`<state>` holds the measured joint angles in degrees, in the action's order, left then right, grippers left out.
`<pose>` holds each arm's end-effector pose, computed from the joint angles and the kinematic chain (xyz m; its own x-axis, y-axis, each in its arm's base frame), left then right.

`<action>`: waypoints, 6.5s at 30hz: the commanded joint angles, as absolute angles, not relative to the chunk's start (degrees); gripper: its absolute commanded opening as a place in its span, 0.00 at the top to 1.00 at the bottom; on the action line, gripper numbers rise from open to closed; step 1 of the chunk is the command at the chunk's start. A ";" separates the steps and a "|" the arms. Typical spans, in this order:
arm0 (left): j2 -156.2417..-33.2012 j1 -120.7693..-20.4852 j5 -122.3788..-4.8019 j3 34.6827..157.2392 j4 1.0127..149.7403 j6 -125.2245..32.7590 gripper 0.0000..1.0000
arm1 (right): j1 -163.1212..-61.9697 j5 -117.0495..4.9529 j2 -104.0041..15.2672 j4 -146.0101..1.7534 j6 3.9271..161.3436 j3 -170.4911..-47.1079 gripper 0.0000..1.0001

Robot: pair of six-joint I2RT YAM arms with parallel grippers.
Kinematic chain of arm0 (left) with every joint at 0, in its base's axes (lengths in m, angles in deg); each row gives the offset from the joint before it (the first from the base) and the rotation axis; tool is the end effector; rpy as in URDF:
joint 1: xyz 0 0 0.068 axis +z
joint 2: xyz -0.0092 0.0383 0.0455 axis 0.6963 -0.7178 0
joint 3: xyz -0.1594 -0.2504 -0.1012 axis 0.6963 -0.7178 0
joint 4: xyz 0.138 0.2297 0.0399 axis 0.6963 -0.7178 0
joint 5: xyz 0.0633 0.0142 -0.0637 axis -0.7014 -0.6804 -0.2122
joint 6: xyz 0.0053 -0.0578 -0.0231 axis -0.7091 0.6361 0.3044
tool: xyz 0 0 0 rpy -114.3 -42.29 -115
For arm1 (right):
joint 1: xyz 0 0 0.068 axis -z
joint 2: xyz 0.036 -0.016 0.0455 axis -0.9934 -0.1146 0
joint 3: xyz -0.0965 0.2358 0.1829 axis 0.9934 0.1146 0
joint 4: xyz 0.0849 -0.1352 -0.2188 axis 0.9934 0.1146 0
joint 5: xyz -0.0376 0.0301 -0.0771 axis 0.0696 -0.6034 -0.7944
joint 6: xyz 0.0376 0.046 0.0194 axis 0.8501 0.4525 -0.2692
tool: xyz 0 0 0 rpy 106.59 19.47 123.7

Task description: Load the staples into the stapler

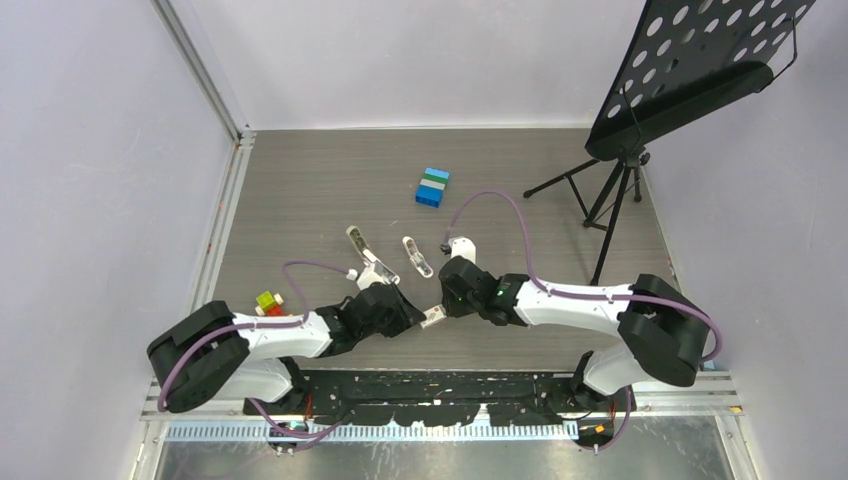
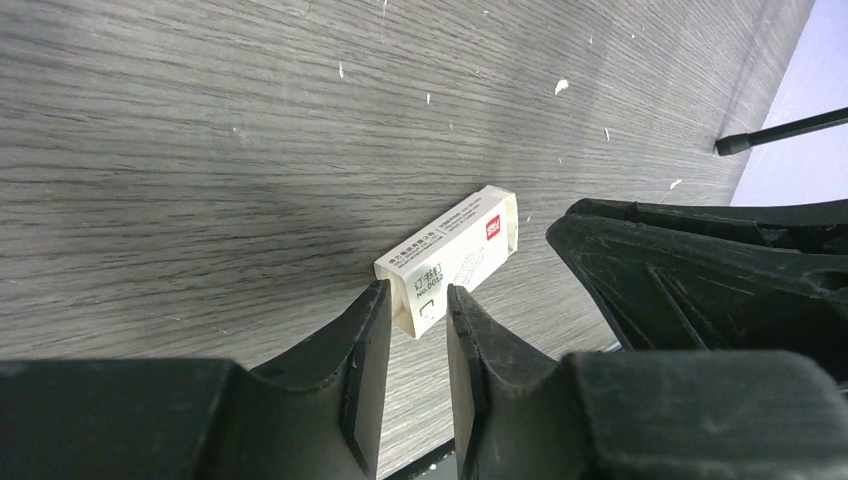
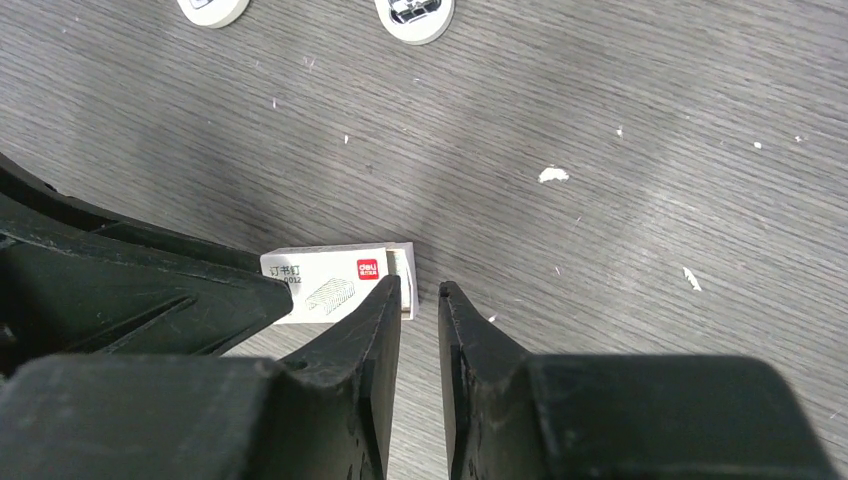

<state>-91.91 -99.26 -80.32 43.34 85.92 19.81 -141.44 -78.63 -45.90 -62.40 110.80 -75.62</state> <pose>0.1327 -0.1781 0.1593 -0.8095 -0.5282 -0.2564 -0.2018 0.6604 -0.7233 0.1642 0.2399 0.2058 -0.7548 -0.1630 -0.6354 -0.3662 0.9084 0.2019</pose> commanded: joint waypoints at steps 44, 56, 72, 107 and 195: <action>-90.60 -99.59 -81.56 41.74 88.48 20.27 1.00 | -141.78 -83.40 -48.62 -56.65 111.16 -78.46 1.00; -89.20 -99.59 -81.37 41.02 85.75 20.00 1.00 | -141.78 -86.53 -48.13 -51.05 111.08 -80.16 1.00; -89.73 -99.59 -80.79 41.75 83.58 18.73 0.94 | -141.77 -85.59 -47.40 -50.66 110.17 -80.41 1.00; -58.94 -99.50 -99.26 59.67 38.30 -3.99 0.27 | -141.78 -83.56 -41.86 -44.77 110.92 -84.42 0.63; -52.02 -91.76 -114.82 72.26 30.96 -47.09 0.02 | -141.78 -80.28 -59.17 -36.89 109.39 -92.16 0.79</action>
